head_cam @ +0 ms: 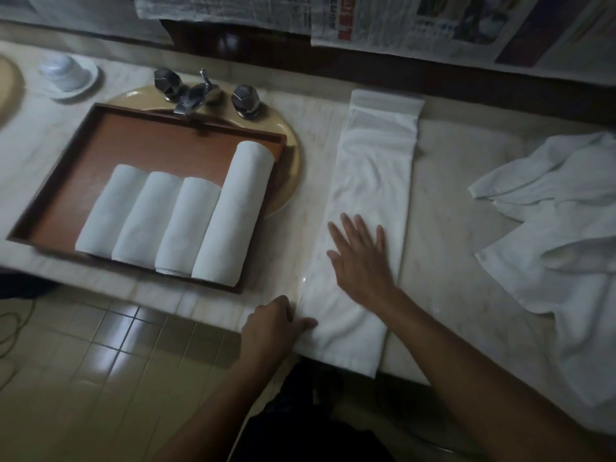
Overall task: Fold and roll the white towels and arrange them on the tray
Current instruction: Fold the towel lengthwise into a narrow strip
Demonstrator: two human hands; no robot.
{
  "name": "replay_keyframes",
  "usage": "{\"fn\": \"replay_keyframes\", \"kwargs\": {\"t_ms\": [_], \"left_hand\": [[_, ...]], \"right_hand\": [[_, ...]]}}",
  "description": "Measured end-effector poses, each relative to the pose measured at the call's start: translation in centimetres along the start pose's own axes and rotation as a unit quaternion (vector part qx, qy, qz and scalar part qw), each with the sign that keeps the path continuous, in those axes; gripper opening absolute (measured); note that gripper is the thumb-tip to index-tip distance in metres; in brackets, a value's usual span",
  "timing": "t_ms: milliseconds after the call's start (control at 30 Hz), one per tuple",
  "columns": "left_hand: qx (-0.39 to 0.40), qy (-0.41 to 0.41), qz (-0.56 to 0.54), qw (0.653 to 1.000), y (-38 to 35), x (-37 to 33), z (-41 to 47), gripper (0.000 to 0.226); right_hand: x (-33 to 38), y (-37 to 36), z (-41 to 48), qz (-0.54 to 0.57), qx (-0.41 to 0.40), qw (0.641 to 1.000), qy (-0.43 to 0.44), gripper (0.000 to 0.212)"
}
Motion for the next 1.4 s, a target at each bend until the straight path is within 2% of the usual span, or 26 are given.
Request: {"fn": "replay_keyframes", "kwargs": {"t_ms": [133,300,367,467,533,633,700,867,967,1067,1200,1267,1333,1400], "left_hand": [[0.006,-0.011,-0.006,1.0,-0.8,0.1,-0.5,0.045],[0.007,-0.043,0.015,0.999,-1.9,-0.6,-1.2,0.046],[-0.014,-0.066,0.008,0.998,-1.9,-1.2,-1.2,0.045],[-0.099,-0.199,-0.021,0.975,-1.2,-3.8,-0.9,0.033],[-0.071,-0.286,0.01,0.956,-3.1,-5.6,-0.4,0.042],[0.015,-0.361,0.129,0.924,-6.6,-6.1,0.7,0.058],[0.031,-0.365,0.17,0.915,-7.3,-5.5,1.5,0.062],[-0.018,-0.315,0.151,0.937,-5.3,-4.6,1.3,0.072],[0.035,-0.383,0.153,0.91,-7.6,-5.3,-2.9,0.067],[0.066,-0.408,0.171,0.894,-9.0,-4.0,-4.2,0.063],[0.048,-0.368,0.158,0.915,-7.1,-2.3,-3.0,0.065],[0.039,-0.356,0.13,0.925,-6.0,-1.7,-3.4,0.069],[0.055,-0.393,0.133,0.908,-6.3,-1.7,-4.9,0.073],[0.09,-0.444,0.145,0.88,-7.4,-1.9,-6.6,0.068]], "right_hand": [[-1.4,1.3,-1.7,0.011,-0.016,0.999,-0.05,0.062],[1.7,-0.4,-9.2,-0.003,0.025,1.0,0.016,0.062],[-0.3,-0.2,-9.5,0.015,0.014,0.999,-0.036,0.06],[-1.9,1.5,-9.2,0.033,-0.02,0.995,-0.09,0.058],[-1.8,1.2,-10.7,0.029,-0.016,0.994,-0.104,0.059],[-1.7,-1.4,-13.3,0.0,0.022,0.994,-0.11,0.061],[-3.7,-2.4,-14.3,-0.001,0.03,0.989,-0.142,0.061],[-7.6,-1.6,-15.8,0.023,0.017,0.975,-0.222,0.063],[-4.2,-0.4,-17.7,0.058,-0.003,0.986,-0.157,0.063],[-0.7,-1.4,-19.9,0.047,0.031,0.996,-0.075,0.064],[-1.7,-1.9,-20.6,0.067,0.052,0.993,-0.082,0.069],[-1.5,-1.2,-21.1,0.092,0.027,0.993,-0.063,0.071],[-0.5,-0.5,-22.1,0.087,-0.015,0.996,-0.013,0.076],[0.0,-0.9,-23.0,0.068,-0.024,0.997,0.022,0.082]]}}
Point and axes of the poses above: each hand's wrist, its own z-axis towards the middle knuckle, its own y-axis out of the back of the hand, x = y × z, the point moved 9 cm from there along z, towards the middle knuckle, and after that the axes turned 14 degrees about -z, right-handed, at the moved point
